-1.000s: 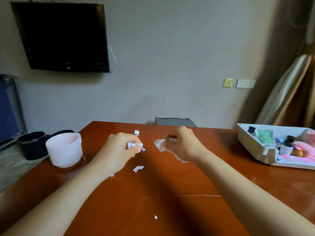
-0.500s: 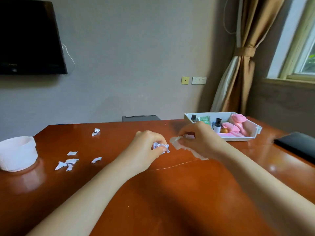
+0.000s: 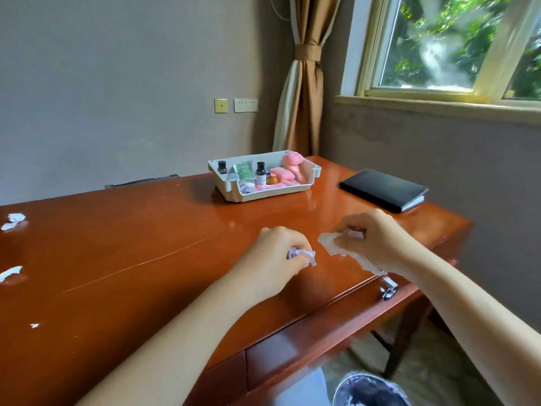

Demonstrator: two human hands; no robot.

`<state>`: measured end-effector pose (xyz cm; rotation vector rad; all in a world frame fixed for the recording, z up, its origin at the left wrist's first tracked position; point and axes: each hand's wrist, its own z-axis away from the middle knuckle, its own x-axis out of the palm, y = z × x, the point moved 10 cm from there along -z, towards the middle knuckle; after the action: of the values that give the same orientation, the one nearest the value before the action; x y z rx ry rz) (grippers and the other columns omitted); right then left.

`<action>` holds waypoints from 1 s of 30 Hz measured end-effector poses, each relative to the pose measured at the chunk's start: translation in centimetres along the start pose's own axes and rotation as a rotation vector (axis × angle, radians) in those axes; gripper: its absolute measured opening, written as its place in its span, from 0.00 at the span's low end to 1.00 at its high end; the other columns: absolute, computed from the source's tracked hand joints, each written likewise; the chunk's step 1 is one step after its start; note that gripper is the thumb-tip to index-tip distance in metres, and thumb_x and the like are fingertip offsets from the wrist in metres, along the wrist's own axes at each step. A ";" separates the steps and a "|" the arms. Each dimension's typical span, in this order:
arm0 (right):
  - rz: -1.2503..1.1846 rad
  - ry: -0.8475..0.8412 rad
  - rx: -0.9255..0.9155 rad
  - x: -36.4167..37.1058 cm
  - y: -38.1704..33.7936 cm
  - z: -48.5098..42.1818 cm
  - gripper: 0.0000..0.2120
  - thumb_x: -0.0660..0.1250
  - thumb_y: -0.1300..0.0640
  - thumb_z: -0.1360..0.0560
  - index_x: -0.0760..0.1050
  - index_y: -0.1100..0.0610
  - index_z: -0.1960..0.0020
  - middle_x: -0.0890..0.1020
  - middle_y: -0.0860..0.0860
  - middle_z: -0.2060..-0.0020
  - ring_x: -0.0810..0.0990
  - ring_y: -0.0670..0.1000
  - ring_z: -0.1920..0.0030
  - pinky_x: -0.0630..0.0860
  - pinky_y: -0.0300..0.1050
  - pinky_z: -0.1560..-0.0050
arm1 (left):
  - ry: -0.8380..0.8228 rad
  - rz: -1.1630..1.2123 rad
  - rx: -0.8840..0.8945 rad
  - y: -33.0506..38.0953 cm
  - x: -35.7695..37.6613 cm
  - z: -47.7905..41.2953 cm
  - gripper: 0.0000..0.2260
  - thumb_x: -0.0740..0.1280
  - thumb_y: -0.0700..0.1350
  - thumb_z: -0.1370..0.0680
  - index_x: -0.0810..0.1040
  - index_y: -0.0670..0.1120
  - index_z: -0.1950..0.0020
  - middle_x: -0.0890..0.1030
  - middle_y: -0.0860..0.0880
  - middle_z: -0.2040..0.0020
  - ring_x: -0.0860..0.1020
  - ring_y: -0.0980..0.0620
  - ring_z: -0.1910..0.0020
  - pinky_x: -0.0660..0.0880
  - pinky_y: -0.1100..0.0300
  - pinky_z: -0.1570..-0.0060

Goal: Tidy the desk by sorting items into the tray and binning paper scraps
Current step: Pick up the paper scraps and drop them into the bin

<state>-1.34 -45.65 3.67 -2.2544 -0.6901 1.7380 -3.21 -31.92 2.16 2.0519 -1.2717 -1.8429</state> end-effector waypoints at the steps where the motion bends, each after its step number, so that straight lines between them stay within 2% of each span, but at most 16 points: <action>1: -0.007 -0.004 0.032 -0.1 1.6 0.8 0.05 0.68 0.58 0.27 0.82 0.55 0.52 0.81 0.49 0.57 0.76 0.47 0.59 0.70 0.33 0.63 | -0.019 0.017 0.007 0.5 1.4 -0.3 0.07 0.64 0.46 0.22 0.83 0.50 0.53 0.81 0.49 0.58 0.78 0.53 0.57 0.78 0.55 0.55; 5: -0.040 -0.025 0.159 0.0 7.3 3.9 0.05 0.68 0.58 0.27 0.82 0.58 0.55 0.83 0.52 0.58 0.79 0.52 0.56 0.76 0.45 0.55 | -0.097 0.105 0.036 2.1 7.0 -1.2 0.07 0.65 0.44 0.23 0.83 0.49 0.57 0.78 0.53 0.66 0.75 0.53 0.61 0.75 0.58 0.59; 9: -0.090 -0.051 0.266 0.6 11.8 6.9 0.04 0.68 0.58 0.27 0.81 0.55 0.57 0.84 0.56 0.60 0.82 0.58 0.60 0.79 0.54 0.58 | -0.160 0.139 0.050 3.2 12.2 -1.7 0.06 0.65 0.45 0.22 0.82 0.50 0.55 0.76 0.55 0.65 0.74 0.56 0.62 0.71 0.63 0.62; 10: -0.099 -0.056 0.286 0.8 12.8 7.7 0.04 0.68 0.58 0.27 0.81 0.54 0.58 0.84 0.56 0.61 0.82 0.58 0.61 0.79 0.53 0.60 | -0.175 0.148 0.053 3.5 13.4 -1.6 0.06 0.65 0.45 0.22 0.82 0.50 0.55 0.76 0.55 0.64 0.73 0.56 0.61 0.69 0.65 0.62; 13: -0.091 -0.093 0.321 1.9 15.3 9.9 0.04 0.67 0.59 0.26 0.80 0.53 0.58 0.81 0.45 0.64 0.79 0.46 0.62 0.74 0.36 0.64 | -0.246 0.159 0.049 3.8 17.1 -1.6 0.07 0.65 0.45 0.22 0.82 0.49 0.54 0.75 0.57 0.66 0.73 0.59 0.63 0.65 0.70 0.67; 15: -0.097 -0.124 0.365 3.0 17.0 11.1 0.05 0.67 0.59 0.26 0.79 0.52 0.58 0.79 0.42 0.64 0.77 0.42 0.62 0.71 0.31 0.64 | -0.308 0.158 0.031 3.7 19.7 -1.5 0.07 0.64 0.46 0.22 0.82 0.49 0.54 0.75 0.56 0.65 0.72 0.59 0.63 0.64 0.70 0.68; 18: -0.121 -0.155 0.442 5.0 20.1 12.4 0.04 0.67 0.59 0.26 0.80 0.55 0.56 0.81 0.45 0.60 0.79 0.46 0.58 0.75 0.38 0.58 | -0.395 0.137 0.007 3.3 23.5 -1.6 0.06 0.64 0.46 0.22 0.80 0.51 0.56 0.78 0.51 0.59 0.72 0.55 0.59 0.65 0.67 0.67; 21: -0.129 -0.192 0.521 7.8 23.5 13.3 0.05 0.66 0.59 0.26 0.81 0.56 0.54 0.82 0.50 0.56 0.80 0.52 0.55 0.77 0.46 0.54 | -0.470 0.145 -0.016 2.7 27.1 -1.8 0.07 0.64 0.45 0.22 0.81 0.49 0.53 0.79 0.49 0.56 0.74 0.51 0.58 0.73 0.62 0.65; 23: -0.129 -0.231 0.553 10.0 25.5 13.9 0.06 0.66 0.59 0.26 0.81 0.57 0.53 0.81 0.50 0.56 0.78 0.49 0.56 0.76 0.40 0.55 | -0.520 0.122 -0.037 2.0 29.5 -1.9 0.07 0.64 0.45 0.22 0.81 0.50 0.52 0.79 0.47 0.54 0.74 0.50 0.56 0.72 0.60 0.62; 25: -0.148 -0.271 0.594 12.3 27.5 14.4 0.06 0.65 0.60 0.27 0.80 0.58 0.53 0.79 0.49 0.58 0.75 0.44 0.60 0.70 0.32 0.64 | -0.566 0.121 -0.082 1.0 32.0 -2.3 0.07 0.64 0.44 0.22 0.80 0.50 0.57 0.79 0.46 0.59 0.74 0.49 0.60 0.71 0.61 0.64; 26: -0.158 -0.288 0.617 13.4 28.2 14.8 0.07 0.65 0.61 0.27 0.80 0.59 0.53 0.78 0.49 0.59 0.74 0.44 0.61 0.67 0.31 0.67 | -0.580 0.131 -0.104 0.5 33.0 -2.4 0.08 0.63 0.43 0.23 0.78 0.50 0.60 0.78 0.48 0.62 0.74 0.48 0.63 0.71 0.61 0.65; 28: -0.180 -0.308 0.657 15.3 29.6 15.3 0.08 0.64 0.62 0.28 0.81 0.60 0.52 0.79 0.51 0.59 0.75 0.48 0.58 0.67 0.35 0.65 | -0.611 0.145 -0.154 -0.8 35.0 -2.6 0.11 0.62 0.42 0.22 0.76 0.50 0.64 0.75 0.50 0.67 0.73 0.49 0.67 0.69 0.62 0.69; 30: -0.182 -0.316 0.697 16.9 31.0 15.6 0.08 0.64 0.63 0.28 0.81 0.61 0.54 0.79 0.52 0.59 0.75 0.51 0.56 0.68 0.39 0.59 | -0.649 0.136 -0.193 -2.1 37.2 -2.6 0.11 0.61 0.41 0.22 0.79 0.46 0.62 0.75 0.48 0.65 0.73 0.48 0.66 0.69 0.62 0.68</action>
<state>-5.71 -66.13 -28.69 -1.4318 -0.2563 1.8769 -3.09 -55.02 -27.13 1.2696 -1.2332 -2.5458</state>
